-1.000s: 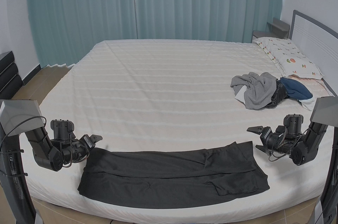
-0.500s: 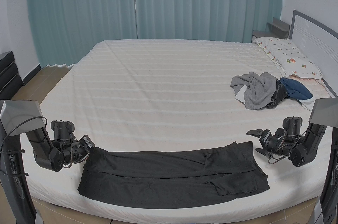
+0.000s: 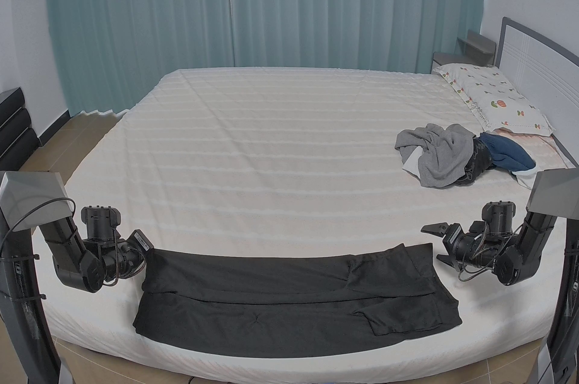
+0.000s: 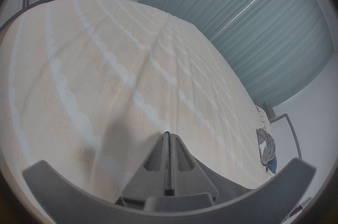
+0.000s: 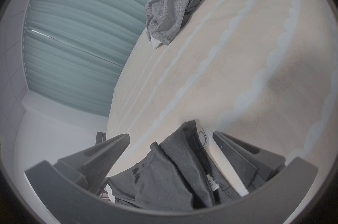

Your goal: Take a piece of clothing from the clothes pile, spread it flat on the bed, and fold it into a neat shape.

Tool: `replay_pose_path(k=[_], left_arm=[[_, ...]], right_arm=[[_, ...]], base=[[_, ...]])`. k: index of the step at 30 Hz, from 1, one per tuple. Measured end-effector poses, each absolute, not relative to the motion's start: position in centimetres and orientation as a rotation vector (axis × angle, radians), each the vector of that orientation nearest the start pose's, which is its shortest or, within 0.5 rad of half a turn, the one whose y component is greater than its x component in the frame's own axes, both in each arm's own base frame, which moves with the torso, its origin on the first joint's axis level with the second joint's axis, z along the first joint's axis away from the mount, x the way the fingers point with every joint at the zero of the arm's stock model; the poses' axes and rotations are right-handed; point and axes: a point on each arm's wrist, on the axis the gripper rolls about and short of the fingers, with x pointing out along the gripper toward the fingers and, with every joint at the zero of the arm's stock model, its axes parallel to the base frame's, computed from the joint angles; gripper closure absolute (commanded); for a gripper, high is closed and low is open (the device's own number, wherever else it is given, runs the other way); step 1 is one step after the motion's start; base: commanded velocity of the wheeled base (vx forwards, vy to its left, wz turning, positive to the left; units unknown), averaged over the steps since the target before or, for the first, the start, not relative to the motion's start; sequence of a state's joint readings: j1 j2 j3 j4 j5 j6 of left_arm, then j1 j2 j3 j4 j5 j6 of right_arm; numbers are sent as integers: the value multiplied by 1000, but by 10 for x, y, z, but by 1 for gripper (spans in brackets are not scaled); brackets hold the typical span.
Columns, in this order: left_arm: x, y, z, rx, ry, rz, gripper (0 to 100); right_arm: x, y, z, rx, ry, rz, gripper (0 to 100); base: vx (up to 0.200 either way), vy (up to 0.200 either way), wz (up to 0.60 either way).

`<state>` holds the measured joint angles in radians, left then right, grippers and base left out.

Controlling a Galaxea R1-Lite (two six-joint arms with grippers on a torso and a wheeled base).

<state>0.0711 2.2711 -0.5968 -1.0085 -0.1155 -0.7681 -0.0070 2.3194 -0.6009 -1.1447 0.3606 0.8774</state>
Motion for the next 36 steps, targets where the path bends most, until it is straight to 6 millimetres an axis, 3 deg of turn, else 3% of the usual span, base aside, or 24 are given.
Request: replay_pose_path(k=[3,4,19,36], left_arm=[[330,21,-15,-801,648,216,100],[330,21,-15,-801,648,216,100],[332,22,-15,-800,643,215,100],[338,22,-18,-798,637,213,100]], right_arm=[[341,7,-21,947,686,76,0],[342,7,-21,947,684,79,100],[350,11,-33,862,700,84,100],[362,1,-32,874,652,71,100]], base=[[0,0,0],[0,0,0],[0,0,0],[0,0,0]])
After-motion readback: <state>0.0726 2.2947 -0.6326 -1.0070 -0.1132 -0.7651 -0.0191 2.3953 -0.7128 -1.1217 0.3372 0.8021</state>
